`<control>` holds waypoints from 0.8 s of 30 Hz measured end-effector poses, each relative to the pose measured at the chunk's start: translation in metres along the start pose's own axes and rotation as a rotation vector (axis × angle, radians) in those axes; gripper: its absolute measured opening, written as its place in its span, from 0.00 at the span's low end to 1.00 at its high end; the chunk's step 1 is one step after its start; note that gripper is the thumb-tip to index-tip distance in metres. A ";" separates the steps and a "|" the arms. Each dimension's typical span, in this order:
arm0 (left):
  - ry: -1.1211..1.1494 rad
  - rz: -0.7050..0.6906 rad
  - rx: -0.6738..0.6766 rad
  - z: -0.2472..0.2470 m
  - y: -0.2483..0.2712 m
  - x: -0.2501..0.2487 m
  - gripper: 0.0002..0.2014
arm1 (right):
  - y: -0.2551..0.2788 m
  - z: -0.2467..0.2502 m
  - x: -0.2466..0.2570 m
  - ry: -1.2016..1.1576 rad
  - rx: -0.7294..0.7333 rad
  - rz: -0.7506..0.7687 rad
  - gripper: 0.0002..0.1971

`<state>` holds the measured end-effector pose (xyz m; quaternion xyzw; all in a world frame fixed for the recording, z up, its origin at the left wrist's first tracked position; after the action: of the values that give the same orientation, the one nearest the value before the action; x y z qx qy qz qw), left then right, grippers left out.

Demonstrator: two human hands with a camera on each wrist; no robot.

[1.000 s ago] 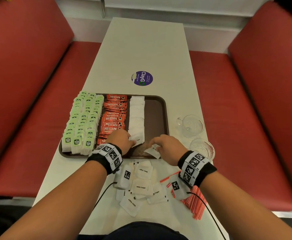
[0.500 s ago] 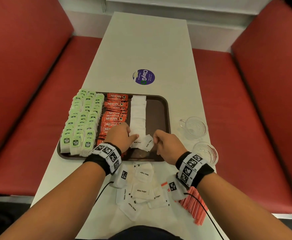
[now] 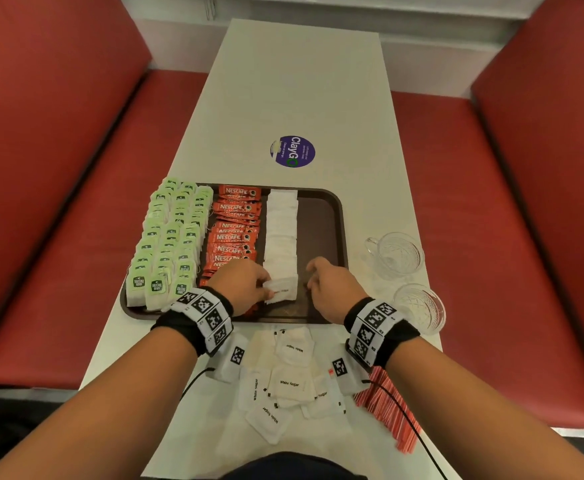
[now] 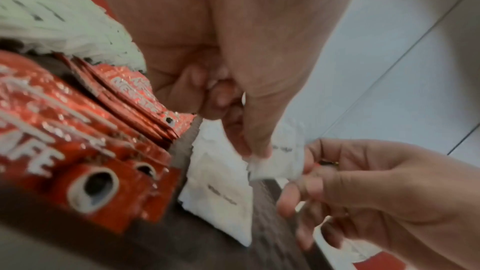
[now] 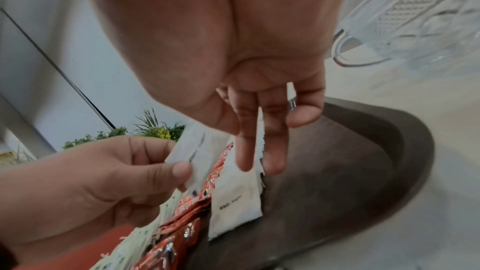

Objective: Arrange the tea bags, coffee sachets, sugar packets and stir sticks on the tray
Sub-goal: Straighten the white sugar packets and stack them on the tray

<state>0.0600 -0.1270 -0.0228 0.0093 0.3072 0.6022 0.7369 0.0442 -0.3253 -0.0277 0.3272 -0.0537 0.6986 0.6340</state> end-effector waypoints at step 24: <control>-0.154 0.052 -0.142 -0.015 -0.014 -0.002 0.21 | -0.031 -0.023 0.015 0.377 0.006 -0.022 0.16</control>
<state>0.0651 -0.1379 -0.0400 0.0112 0.2060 0.6390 0.7410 0.0637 -0.2950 -0.0481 0.1929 0.0715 0.7408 0.6394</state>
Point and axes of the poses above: each hand's wrist, its own y-axis away from the middle knuckle, its own z-axis out of the back of the hand, x = y × z, the point moved 1 cm from there along -y, towards the middle knuckle, and after that the axes turned 1 degree about -x, right-handed, at the moved point
